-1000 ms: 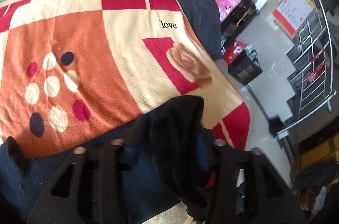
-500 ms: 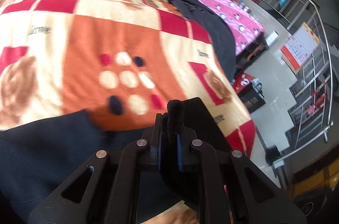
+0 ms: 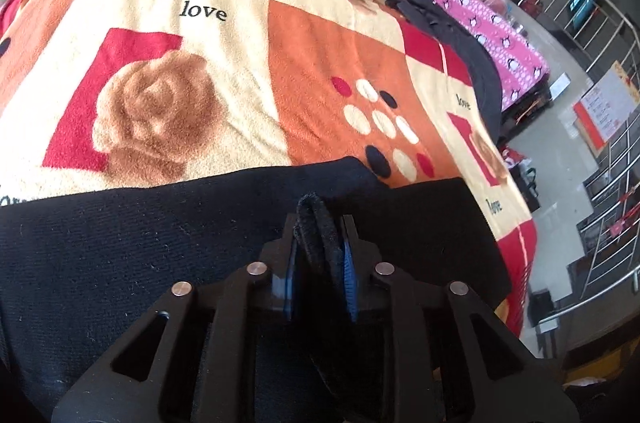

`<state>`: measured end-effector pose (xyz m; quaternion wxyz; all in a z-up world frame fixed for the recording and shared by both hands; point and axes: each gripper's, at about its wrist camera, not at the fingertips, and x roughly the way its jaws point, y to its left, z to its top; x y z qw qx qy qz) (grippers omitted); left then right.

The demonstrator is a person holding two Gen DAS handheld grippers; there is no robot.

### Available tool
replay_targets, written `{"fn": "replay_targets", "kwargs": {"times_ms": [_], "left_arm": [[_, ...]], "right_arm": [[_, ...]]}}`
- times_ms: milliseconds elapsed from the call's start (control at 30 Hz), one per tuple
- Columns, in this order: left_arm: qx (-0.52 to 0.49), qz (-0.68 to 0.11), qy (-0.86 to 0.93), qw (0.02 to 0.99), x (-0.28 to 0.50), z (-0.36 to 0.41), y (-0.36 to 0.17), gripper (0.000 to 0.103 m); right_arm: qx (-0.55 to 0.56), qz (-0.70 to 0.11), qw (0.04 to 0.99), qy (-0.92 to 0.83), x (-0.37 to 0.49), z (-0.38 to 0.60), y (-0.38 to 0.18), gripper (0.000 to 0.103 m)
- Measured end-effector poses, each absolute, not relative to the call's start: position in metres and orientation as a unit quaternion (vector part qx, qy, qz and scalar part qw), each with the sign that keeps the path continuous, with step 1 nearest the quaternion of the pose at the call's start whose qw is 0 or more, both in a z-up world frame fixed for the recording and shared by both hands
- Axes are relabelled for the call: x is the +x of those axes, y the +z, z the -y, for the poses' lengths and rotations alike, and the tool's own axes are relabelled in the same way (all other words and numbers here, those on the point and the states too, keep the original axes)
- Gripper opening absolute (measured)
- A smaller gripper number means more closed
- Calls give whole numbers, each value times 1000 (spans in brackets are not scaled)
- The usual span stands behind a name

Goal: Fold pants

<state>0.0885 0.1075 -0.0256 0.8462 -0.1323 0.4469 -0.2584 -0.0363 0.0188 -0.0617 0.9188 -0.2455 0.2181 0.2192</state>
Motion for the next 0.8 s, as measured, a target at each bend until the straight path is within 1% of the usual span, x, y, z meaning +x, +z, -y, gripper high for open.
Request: {"fn": "replay_targets", "kwargs": {"times_ms": [67,100,133,167,267,367,467,567,667,800], "left_arm": [[-146,-441,-240,852,88,-118,-22,22],[-146,-430,-220,864,85,-123,-17,22],[-143,-413,-198,877,80,-128,-9,22],[-140,-394,-179,890,75,-133,-1,23],[-127,-342,-178,914,51,-130,18,23],[-91,-316,-237,914,22,-101,21,23],[-64,-338,-290,893,1,-70,-1,23],[-28,-359,-275,891,-8,-54,-28,23],[-61,-344,-281,894,-13,-68,-34,23],[-111,-329,-277,896,-15,-83,-34,23]], "right_arm": [[-224,-226,918,238,-39,-14,-60,26],[-209,-230,917,252,-44,-11,-56,31],[-189,-231,915,271,-49,-5,-50,41],[-172,-231,913,288,-55,3,-45,45],[-144,-230,902,335,-71,33,-30,45],[-151,-230,908,316,-67,73,-14,45],[-141,-247,909,305,-46,126,3,47],[-137,-254,910,298,-24,171,14,47],[-131,-277,898,316,1,197,14,47],[-152,-280,875,365,-2,192,-4,47]]}}
